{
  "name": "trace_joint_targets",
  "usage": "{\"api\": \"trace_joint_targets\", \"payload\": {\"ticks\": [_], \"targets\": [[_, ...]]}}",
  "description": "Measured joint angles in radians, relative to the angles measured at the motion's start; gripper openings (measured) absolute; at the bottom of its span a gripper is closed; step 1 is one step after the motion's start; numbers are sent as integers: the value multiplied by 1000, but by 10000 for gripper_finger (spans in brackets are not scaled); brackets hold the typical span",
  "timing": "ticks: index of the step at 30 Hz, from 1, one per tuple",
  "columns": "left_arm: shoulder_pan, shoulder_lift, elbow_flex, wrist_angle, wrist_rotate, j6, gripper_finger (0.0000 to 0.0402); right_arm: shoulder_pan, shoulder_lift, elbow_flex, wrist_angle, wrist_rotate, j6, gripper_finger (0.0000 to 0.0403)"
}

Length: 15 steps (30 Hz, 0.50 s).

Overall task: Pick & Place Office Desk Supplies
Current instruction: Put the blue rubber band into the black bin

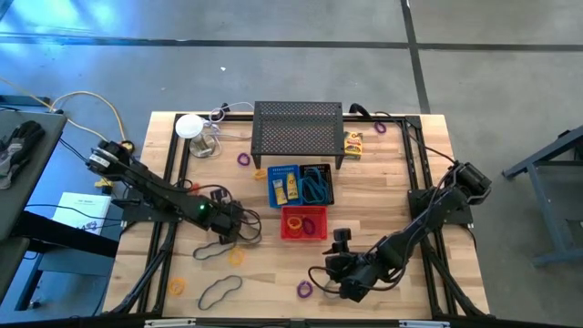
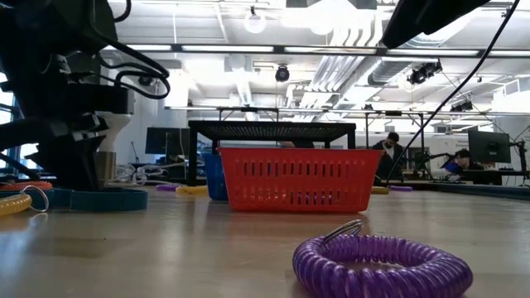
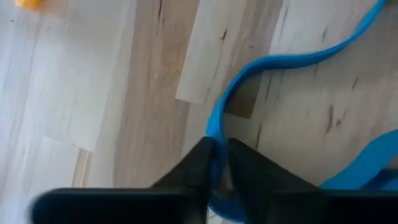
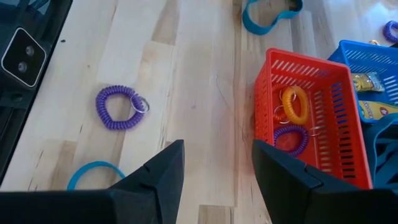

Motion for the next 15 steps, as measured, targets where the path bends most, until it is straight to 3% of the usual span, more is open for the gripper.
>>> {"api": "trace_joint_targets", "payload": {"ticks": [3, 7, 15], "targets": [[-6, 2, 13, -4, -33, 1, 8, 0, 0, 0, 0, 1, -1, 176], [-7, 2, 64, -4, -109, 10, 2, -4, 0, 0, 2, 3, -6, 176], [-36, 2, 240, -22, -144, 112, 2, -18, 0, 0, 23, -2, -77, 176]]}}
